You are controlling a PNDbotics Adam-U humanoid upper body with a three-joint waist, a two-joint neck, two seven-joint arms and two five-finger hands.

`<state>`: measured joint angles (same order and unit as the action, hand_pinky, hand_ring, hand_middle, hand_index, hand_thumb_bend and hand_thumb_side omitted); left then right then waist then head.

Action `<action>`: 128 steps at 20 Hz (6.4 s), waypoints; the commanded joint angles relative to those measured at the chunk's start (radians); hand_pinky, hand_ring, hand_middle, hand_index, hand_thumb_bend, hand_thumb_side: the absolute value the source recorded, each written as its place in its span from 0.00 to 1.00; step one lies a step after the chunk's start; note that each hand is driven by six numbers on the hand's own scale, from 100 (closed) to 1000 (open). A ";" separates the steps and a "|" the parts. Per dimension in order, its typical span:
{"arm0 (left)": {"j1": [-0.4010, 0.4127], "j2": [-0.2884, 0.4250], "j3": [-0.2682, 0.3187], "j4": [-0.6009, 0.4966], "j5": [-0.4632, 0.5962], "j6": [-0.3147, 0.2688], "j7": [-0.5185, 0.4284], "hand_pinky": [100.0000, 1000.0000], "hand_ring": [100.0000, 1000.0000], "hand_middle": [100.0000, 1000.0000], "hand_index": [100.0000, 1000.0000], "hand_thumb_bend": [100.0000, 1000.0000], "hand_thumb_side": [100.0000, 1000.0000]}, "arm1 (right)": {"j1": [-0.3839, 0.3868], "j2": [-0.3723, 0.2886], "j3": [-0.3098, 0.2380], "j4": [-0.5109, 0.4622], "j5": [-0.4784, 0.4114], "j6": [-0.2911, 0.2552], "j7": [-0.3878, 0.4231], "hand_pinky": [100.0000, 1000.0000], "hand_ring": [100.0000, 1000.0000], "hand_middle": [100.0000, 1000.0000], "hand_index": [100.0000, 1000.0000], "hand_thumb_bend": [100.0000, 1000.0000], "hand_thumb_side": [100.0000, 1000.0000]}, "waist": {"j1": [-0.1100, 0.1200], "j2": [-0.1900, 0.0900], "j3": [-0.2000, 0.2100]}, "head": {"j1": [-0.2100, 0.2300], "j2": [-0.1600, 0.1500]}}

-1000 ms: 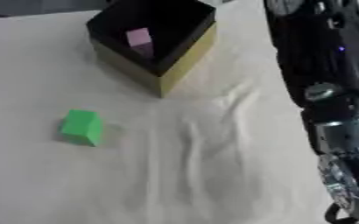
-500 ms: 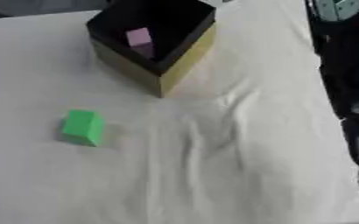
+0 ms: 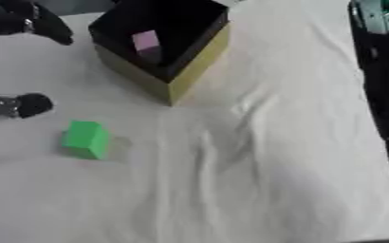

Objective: Pick up objects on the table and place them in the box.

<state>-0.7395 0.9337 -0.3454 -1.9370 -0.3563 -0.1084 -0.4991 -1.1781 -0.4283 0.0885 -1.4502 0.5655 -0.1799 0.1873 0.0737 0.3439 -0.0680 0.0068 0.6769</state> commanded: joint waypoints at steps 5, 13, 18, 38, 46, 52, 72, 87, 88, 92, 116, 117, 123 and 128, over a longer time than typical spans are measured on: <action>-0.032 0.017 -0.049 0.010 -0.066 0.031 -0.178 0.83 0.86 0.81 0.86 0.55 0.76 | -0.011 -0.022 -0.010 -0.029 -0.013 0.007 0.009 0.85 0.82 0.72 0.84 0.00 0.84 | 0.004 -0.026 -0.001 | -0.005 0.004; -0.017 0.004 -0.093 0.029 -0.127 0.093 -0.290 0.83 0.88 0.82 0.88 0.60 0.79 | -0.012 -0.023 -0.012 -0.033 -0.015 0.008 0.015 0.85 0.82 0.72 0.84 0.00 0.86 | 0.000 -0.019 -0.004 | 0.003 0.016; -0.008 -0.010 -0.111 0.050 -0.146 0.122 -0.287 0.83 0.88 0.82 0.88 0.54 0.72 | -0.010 -0.022 -0.013 -0.030 -0.012 0.009 0.014 0.85 0.82 0.71 0.84 0.00 0.87 | -0.002 -0.016 -0.003 | 0.012 0.017; -0.002 -0.113 -0.139 0.236 -0.260 0.118 -0.222 0.83 0.89 0.82 0.89 0.52 0.67 | 0.002 -0.026 -0.031 -0.029 -0.006 0.018 0.028 0.85 0.82 0.71 0.84 0.00 0.90 | -0.009 -0.003 -0.015 | 0.097 -0.011; 0.007 -0.113 -0.140 0.258 -0.247 0.087 -0.265 0.83 0.88 0.82 0.88 0.46 0.59 | 0.008 -0.022 -0.035 -0.030 -0.008 0.026 0.032 0.85 0.82 0.71 0.84 0.00 0.91 | -0.010 -0.002 -0.017 | 0.096 -0.015; 0.011 -0.112 -0.135 0.254 -0.256 0.086 -0.227 0.73 0.78 0.71 0.77 0.18 0.43 | 0.012 -0.020 -0.038 -0.032 -0.008 0.032 0.039 0.85 0.82 0.71 0.84 0.00 0.91 | -0.011 -0.001 -0.016 | 0.097 -0.016; -0.061 -0.108 -0.011 0.119 -0.213 0.175 -0.072 0.47 0.53 0.46 0.52 0.00 0.18 | 0.003 -0.003 -0.041 -0.034 0.002 0.036 0.050 0.86 0.82 0.70 0.84 0.00 0.90 | -0.010 -0.006 -0.011 | 0.154 -0.022; -0.406 -0.382 0.045 0.426 -0.231 0.116 0.062 0.47 0.50 0.44 0.47 0.00 0.25 | -0.002 0.024 -0.038 -0.046 -0.007 0.034 0.057 0.86 0.82 0.70 0.84 0.00 0.90 | -0.008 -0.010 -0.030 | 0.194 -0.032; -0.423 -0.402 0.048 0.453 -0.247 0.107 0.073 0.47 0.50 0.44 0.47 0.00 0.25 | -0.005 0.029 -0.036 -0.048 -0.007 0.033 0.059 0.86 0.82 0.70 0.84 0.00 0.90 | -0.006 -0.010 -0.036 | 0.199 -0.032; -0.472 -0.462 0.068 0.564 -0.314 0.081 0.116 0.47 0.50 0.44 0.47 0.00 0.23 | -0.017 0.053 -0.031 -0.061 -0.011 0.031 0.065 0.86 0.82 0.70 0.84 0.00 0.90 | 0.004 -0.004 -0.069 | 0.222 -0.045; -0.522 -0.560 0.143 1.006 -0.648 -0.124 0.191 0.72 0.77 0.73 0.83 0.14 0.38 | -0.018 0.079 -0.038 -0.090 -0.023 0.045 0.076 0.86 0.82 0.70 0.84 0.00 0.89 | 0.016 0.007 -0.123 | 0.266 -0.069; -0.521 -0.560 0.145 1.008 -0.662 -0.125 0.183 0.73 0.78 0.74 0.84 0.17 0.40 | -0.018 0.079 -0.039 -0.090 -0.023 0.045 0.076 0.86 0.82 0.70 0.84 0.00 0.89 | 0.016 0.006 -0.123 | 0.265 -0.068; -0.515 -0.558 0.158 1.012 -0.733 -0.107 0.183 0.76 0.84 0.81 0.89 0.56 0.65 | -0.014 0.077 -0.041 -0.091 -0.022 0.047 0.076 0.86 0.82 0.70 0.84 0.00 0.89 | 0.015 0.003 -0.122 | 0.261 -0.065; -0.512 -0.556 0.163 1.011 -0.759 -0.105 0.192 0.76 0.86 0.81 0.90 0.59 0.65 | -0.014 0.076 -0.042 -0.088 -0.021 0.046 0.079 0.86 0.82 0.70 0.84 0.00 0.89 | 0.010 0.000 -0.121 | 0.256 -0.060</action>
<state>-1.2329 0.3603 -0.1959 -0.9142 -1.1059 -0.2146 -0.3120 -1.1775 -0.3387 0.0555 -1.5182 0.5509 -0.1352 0.2670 0.0902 0.3735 -0.1901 0.2655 0.6152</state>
